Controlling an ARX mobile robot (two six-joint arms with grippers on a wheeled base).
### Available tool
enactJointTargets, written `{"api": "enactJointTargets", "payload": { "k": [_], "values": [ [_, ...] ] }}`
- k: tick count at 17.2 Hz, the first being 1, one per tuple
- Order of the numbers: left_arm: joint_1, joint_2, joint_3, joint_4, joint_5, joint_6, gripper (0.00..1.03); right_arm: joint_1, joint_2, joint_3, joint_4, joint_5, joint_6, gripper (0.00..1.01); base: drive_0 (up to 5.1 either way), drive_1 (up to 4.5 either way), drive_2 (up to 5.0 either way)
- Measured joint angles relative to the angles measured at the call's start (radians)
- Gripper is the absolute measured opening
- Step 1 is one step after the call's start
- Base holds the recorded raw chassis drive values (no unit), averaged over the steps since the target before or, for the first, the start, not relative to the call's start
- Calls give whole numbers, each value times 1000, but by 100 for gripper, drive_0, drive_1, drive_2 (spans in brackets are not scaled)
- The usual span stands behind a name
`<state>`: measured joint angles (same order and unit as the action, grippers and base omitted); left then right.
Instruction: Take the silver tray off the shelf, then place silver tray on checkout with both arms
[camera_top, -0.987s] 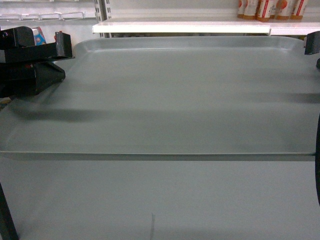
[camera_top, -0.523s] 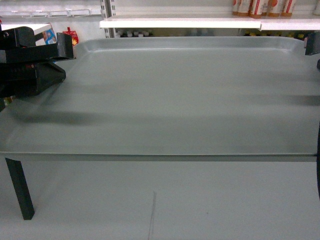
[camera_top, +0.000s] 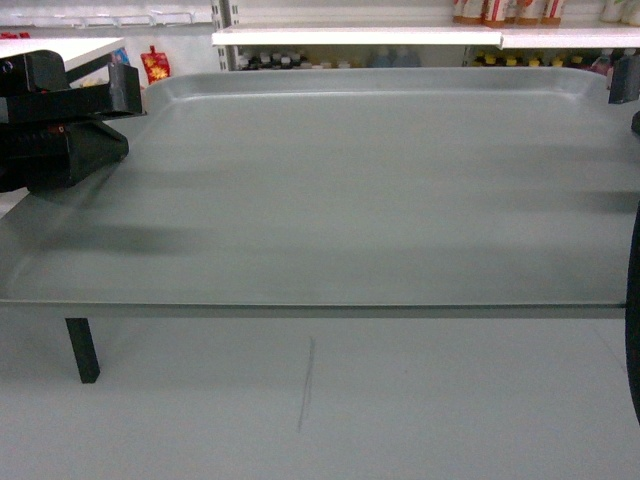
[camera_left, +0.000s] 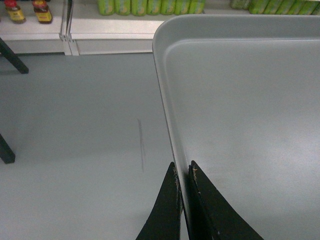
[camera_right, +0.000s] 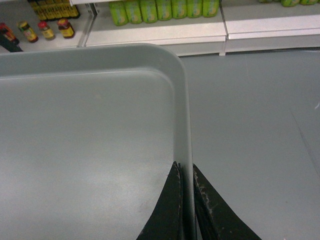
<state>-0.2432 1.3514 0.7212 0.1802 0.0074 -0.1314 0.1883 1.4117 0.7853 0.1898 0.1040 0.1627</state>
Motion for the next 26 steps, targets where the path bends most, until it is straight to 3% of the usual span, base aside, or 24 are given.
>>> {"api": "enactJointTargets", "payload": {
  "k": [9,21,26],
  "values": [
    [-1,0,0,0,-1,0,3,0,0,0,2,1,0,3,12,-376,400],
    [-2,-4,0,-3,-1,0,3,0,-6,0,-2,1,-1,3,0,0,0],
    [-4,-4,0,-1,-1,0,3,-5,-5,0,-2,-2,-3,3,-486,250,250]
  ]
}}
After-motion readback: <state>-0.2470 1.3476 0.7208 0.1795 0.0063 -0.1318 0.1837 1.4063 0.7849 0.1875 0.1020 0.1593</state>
